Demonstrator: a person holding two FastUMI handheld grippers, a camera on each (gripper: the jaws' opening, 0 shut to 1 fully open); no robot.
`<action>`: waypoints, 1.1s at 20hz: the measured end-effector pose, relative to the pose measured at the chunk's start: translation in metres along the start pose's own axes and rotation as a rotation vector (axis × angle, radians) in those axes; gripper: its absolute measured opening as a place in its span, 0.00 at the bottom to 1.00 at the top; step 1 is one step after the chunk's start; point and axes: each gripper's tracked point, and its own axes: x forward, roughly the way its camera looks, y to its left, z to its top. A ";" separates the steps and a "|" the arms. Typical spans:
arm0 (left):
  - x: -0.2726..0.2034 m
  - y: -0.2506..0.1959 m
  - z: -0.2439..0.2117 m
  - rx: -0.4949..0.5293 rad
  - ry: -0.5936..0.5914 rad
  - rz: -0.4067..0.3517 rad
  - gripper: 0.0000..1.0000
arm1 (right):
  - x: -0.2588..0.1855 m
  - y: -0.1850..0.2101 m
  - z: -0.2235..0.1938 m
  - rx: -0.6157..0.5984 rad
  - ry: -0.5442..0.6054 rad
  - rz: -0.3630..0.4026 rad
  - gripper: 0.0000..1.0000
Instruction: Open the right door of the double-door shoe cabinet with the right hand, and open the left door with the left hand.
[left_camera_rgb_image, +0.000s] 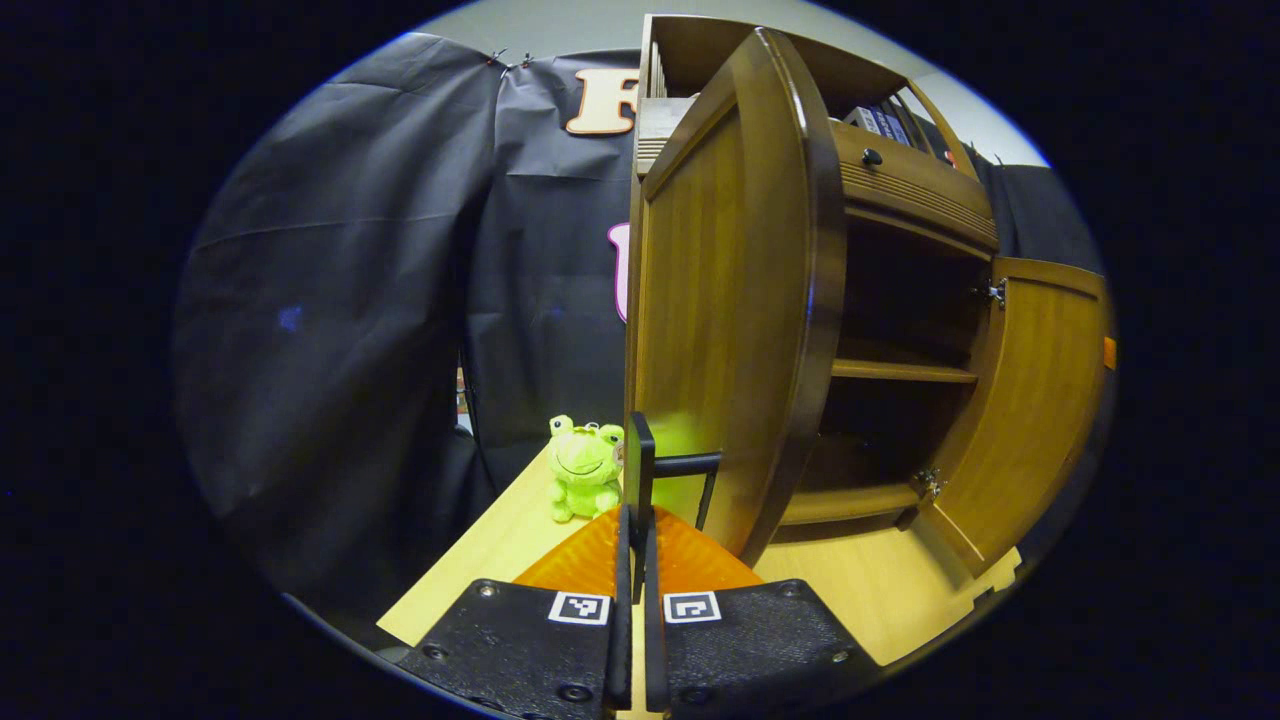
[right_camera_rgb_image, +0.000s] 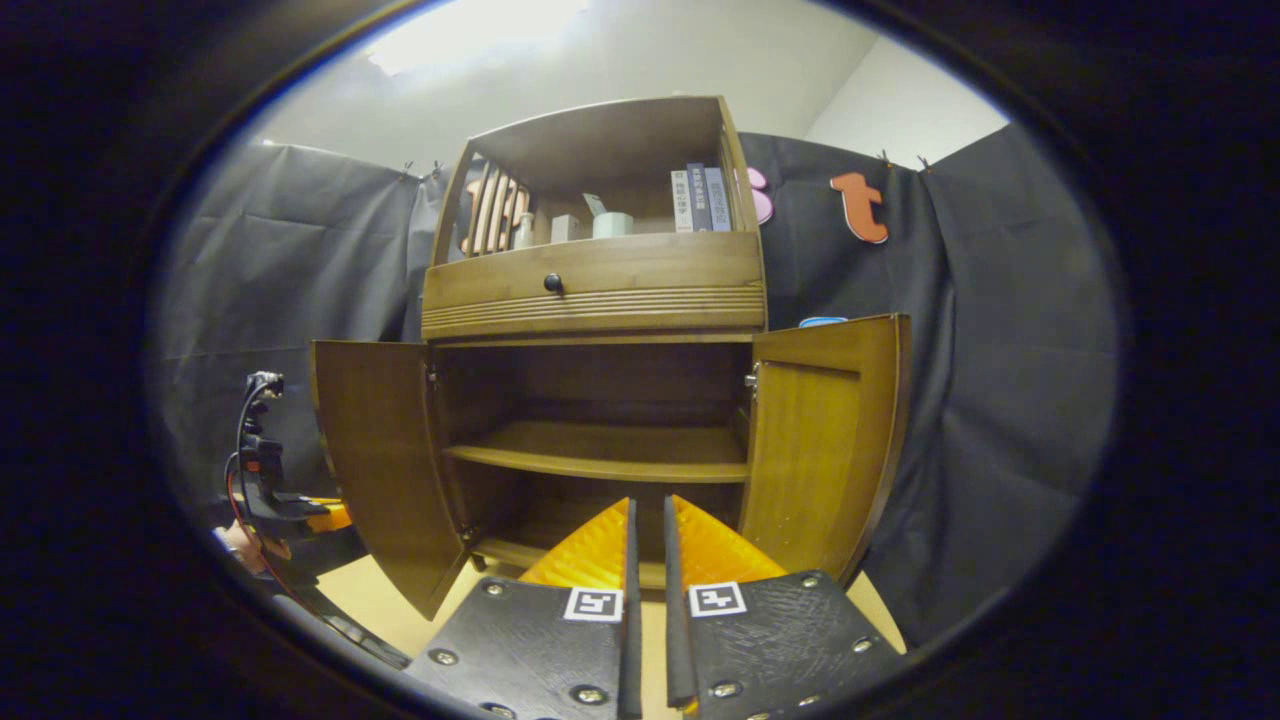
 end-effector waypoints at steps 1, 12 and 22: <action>0.000 0.002 0.000 0.001 -0.006 -0.006 0.02 | 0.001 0.003 -0.001 0.006 0.000 0.006 0.10; -0.007 0.015 -0.002 -0.044 -0.019 0.042 0.05 | 0.007 0.026 -0.010 0.021 0.012 0.062 0.10; -0.013 0.031 -0.002 -0.098 -0.023 0.137 0.01 | 0.005 0.026 -0.018 0.030 0.023 0.070 0.10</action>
